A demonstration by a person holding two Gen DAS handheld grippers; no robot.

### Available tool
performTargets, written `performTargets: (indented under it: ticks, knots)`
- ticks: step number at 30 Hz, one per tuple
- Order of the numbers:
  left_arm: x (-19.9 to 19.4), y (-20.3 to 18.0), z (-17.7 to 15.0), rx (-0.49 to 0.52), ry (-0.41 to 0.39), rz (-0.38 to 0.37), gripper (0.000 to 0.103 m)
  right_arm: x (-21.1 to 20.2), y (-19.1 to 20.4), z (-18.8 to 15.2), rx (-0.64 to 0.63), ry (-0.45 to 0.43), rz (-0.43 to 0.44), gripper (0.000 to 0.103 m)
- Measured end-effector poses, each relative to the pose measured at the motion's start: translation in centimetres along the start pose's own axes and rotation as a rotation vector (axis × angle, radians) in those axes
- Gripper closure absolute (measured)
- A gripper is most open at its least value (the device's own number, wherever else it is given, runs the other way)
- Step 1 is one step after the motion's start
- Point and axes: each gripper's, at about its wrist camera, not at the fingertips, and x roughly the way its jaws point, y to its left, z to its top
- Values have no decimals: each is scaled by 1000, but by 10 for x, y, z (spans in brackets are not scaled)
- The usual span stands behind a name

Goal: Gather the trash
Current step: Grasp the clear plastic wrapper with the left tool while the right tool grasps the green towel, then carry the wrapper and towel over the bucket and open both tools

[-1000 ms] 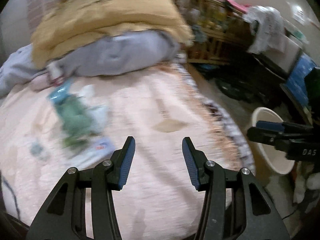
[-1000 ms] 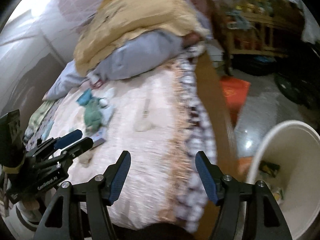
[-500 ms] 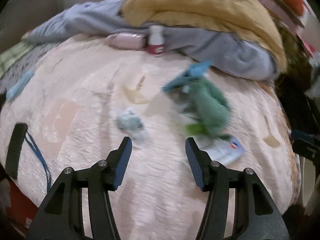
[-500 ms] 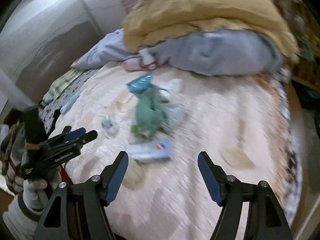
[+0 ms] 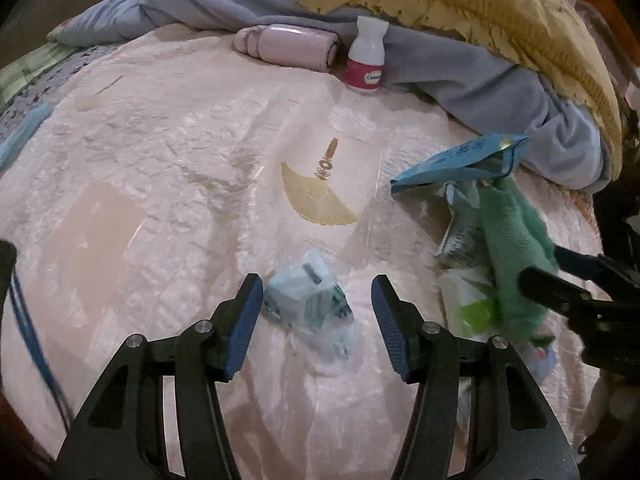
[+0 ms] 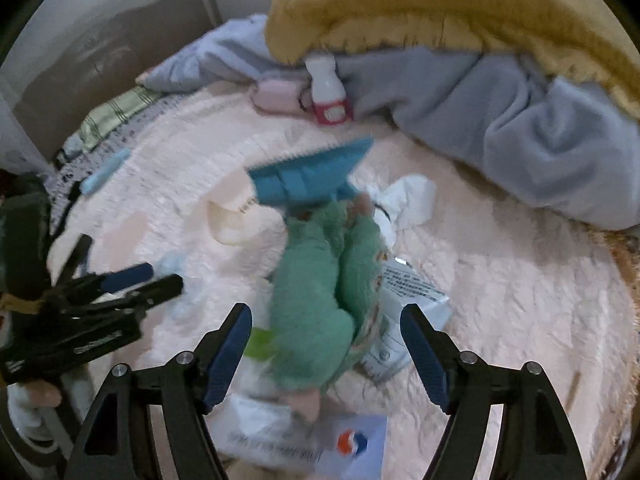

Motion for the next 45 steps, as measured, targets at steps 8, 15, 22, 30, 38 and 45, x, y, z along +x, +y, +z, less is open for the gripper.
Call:
performTargets:
  ticks: [8, 15, 22, 30, 38, 45]
  knots:
    - [-11, -5, -4, 5, 0, -81, 85, -33, -5, -15, 4, -46, 70, 58]
    - [-66, -35, -9, 51, -37, -209, 86, -102, -10, -42, 10, -91, 80, 58]
    - [-102, -81, -28, 135, -67, -251, 86, -155, -26, -85, 45, -129, 41, 58]
    - [-127, -139, -50, 242, -85, -267, 86, -194, -43, -128, 90, -162, 24, 58]
    - [-138, -193, -68, 314, -86, -311, 86, -231, -71, -163, 152, -205, -23, 58]
    - [-147, -249, -80, 384, -85, -373, 86, -264, -112, -200, 235, -234, -98, 58]
